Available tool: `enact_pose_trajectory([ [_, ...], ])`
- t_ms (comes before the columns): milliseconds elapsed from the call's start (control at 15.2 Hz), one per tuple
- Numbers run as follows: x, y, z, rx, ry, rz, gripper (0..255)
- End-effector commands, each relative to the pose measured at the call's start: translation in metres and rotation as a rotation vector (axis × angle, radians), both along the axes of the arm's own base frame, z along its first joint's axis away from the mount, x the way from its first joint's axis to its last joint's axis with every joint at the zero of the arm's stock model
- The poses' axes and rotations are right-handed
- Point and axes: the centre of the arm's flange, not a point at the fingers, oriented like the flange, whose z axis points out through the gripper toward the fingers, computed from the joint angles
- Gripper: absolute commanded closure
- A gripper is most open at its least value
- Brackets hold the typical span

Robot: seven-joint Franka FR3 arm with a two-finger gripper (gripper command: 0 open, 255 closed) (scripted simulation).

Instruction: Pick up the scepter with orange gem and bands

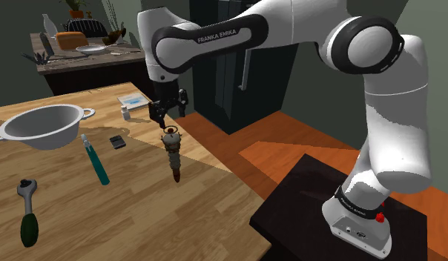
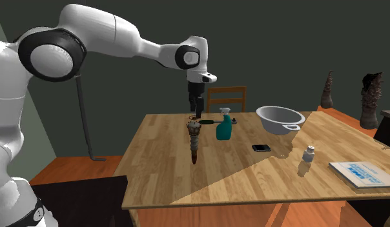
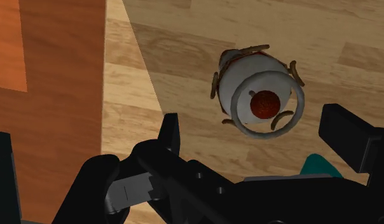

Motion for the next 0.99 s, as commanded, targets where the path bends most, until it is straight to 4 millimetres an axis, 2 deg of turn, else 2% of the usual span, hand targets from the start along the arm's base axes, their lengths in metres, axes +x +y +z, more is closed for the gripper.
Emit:
enact_pose_trajectory([
  [0, 0.013, 0.019, -0.014, -0.005, 0.009, 0.012, 0],
  [66, 0.017, 0.024, -0.018, -0.006, 0.011, 0.015, 0],
  [528, 0.017, 0.024, -0.055, -0.006, 0.011, 0.015, 0],
  [660, 0.017, 0.024, -0.058, -0.006, 0.011, 0.015, 0],
  [726, 0.016, 0.025, -0.058, -0.006, 0.011, 0.015, 255],
  [924, 0.016, 0.024, -0.058, -0.006, 0.011, 0.015, 255],
])
